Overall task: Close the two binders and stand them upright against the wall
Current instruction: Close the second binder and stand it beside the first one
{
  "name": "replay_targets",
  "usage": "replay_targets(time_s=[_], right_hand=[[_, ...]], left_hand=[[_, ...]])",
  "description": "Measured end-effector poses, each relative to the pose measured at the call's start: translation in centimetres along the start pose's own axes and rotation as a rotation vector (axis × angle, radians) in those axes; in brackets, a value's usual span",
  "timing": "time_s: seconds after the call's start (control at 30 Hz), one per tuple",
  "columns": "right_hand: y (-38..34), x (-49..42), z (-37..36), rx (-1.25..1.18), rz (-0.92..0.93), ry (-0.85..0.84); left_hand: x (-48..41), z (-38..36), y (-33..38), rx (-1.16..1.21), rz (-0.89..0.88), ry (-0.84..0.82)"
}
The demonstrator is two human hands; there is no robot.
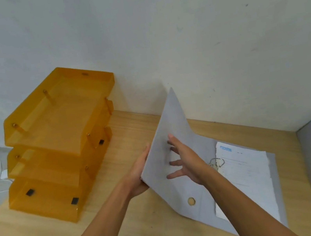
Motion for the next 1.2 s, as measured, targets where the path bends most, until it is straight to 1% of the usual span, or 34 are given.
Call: replay_targets(time_s=[0.1,0.23,0.4,0.47,0.53,0.7,0.73,0.8,0.9,1.0,1.1,1.17,1.2], right_hand=[[-1.1,1.2,0.6,-0.013,-0.018,-0.001],[-2.2,1.7,1.8,-0.009,0.048,0.081],[-2.5,2.4,2.7,-0.044,0.089,0.102],[-2.2,2.8,4.1,-0.022,0.089,0.118],[-1.4,3.2,6.0,-0.007,0.084,0.146],[1.2,4.5,12.3,0.022,0.112,0.277],[1.7,4.9,13.9,0.030,0.118,0.299],[2.7,5.5,16.7,0.028,0.119,0.329],[5.1,6.1,20.6,-0.042,0.071,0.345],[7.0,6.6,23.6,-0.031,0.018,0.391],[8.3,6.8,25.7,0.111,-0.006,0.536],[9.0,6.7,26.2,0.302,-0.041,0.627],[9.4,6.3,26.0,0.399,-0.071,0.629]], left_hand=[[-1.1,-3.4,0.1,-0.129,-0.041,0.007],[-1.7,-5.4,1.5,-0.268,-0.108,0.023],[-1.9,-7.2,1.6,-0.501,-0.233,-0.063],[-2.6,-7.4,0.4,-0.572,-0.239,-0.057],[-3.6,-6.6,-1.9,-0.648,-0.164,-0.007],[-5.2,-2.6,-7.8,-0.901,0.114,0.089],[-5.4,-2.0,-8.4,-0.911,0.138,0.121],[-5.5,-0.6,-8.8,-0.867,0.130,0.221],[-5.6,0.6,-9.7,-0.676,0.116,0.333],[-5.9,1.0,-11.2,-0.589,0.145,0.406],[-6.3,0.5,-12.1,-0.582,0.140,0.437],[-6.4,0.1,-12.3,-0.604,0.141,0.450],[-6.4,-0.1,-12.4,-0.620,0.141,0.448]])
Point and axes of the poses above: each hand's wrist, its own x-axis away from the middle knuckle, its own z-axis out of the back of the hand, y = z × x, the point moved 8 cm from there along -x, towards the middle knuckle, and after that the axes turned 5 degrees about -y, right-handed, at the moved point
